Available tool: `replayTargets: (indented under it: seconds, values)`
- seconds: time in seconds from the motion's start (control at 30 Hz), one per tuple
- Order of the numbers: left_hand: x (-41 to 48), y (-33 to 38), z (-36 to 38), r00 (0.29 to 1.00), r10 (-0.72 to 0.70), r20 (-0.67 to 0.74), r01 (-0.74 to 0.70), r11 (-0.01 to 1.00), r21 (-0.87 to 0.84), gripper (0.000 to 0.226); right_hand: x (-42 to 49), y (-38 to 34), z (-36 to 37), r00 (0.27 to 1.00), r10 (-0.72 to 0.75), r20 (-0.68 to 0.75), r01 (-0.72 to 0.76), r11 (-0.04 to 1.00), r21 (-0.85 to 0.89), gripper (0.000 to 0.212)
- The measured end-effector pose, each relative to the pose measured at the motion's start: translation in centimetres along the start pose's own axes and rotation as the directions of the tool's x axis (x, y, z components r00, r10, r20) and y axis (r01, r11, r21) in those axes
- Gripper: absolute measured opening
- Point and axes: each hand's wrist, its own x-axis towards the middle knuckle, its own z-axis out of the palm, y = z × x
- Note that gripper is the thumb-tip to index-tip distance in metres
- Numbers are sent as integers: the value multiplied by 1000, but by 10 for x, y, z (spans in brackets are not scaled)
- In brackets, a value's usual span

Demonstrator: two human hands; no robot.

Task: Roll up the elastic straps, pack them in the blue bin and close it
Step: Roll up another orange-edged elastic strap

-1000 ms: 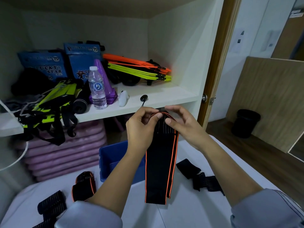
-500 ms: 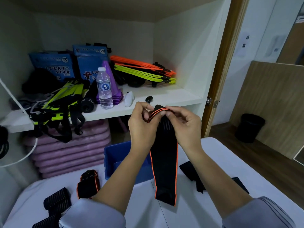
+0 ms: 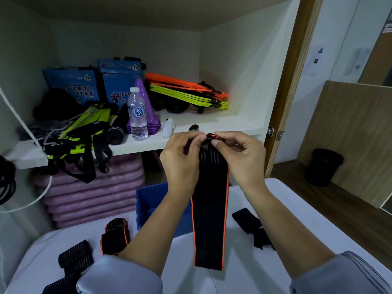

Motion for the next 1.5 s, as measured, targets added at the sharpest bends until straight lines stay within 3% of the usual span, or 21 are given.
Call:
replayTargets:
  seconds: [0.17,0.27,0.4,0.57,0.67,0.83,0.93,1.17,1.3,1.4,1.5]
  values:
    - [2,1,-1,999,-50,1,50,997,-62,16,1,-2,3,998,-37,-46,34,998,-58,10]
    - [-5,-9,-9,976,-145,164,163,981,-102,28,8,-2,3,996,-20,-82,14,998,-66,8]
    - [-21,-22,-12,931,-145,335,154,988,2,32,11,-3,3,996,-8,-86,3,998,-56,7]
    - [-25,-13,-1,946,-165,280,162,986,33,19,1,11,-7,962,230,146,-243,967,78,33]
    - [-22,-9,3,942,-189,276,189,982,25,15,-15,24,-12,917,308,252,-337,938,79,29]
    - [-28,-9,6,913,-234,334,247,969,4,15,-28,30,-14,942,284,178,-305,947,99,16]
    - [-40,-22,-2,859,-285,426,334,942,-42,14,-37,33,-18,938,302,170,-322,942,100,14]
    - [-64,-31,-23,759,-255,599,307,952,16,24,-73,33,-42,890,390,236,-404,915,13,20]
    - [-66,-24,-15,723,-312,617,392,920,7,11,-76,34,-53,841,485,240,-499,867,-3,18]
    - [-71,-35,3,668,-408,622,448,888,102,12,-73,61,-57,783,587,204,-583,808,-87,19]
    - [-85,-69,26,555,-539,634,469,832,296,14,-78,111,-57,716,675,177,-631,735,-249,21]
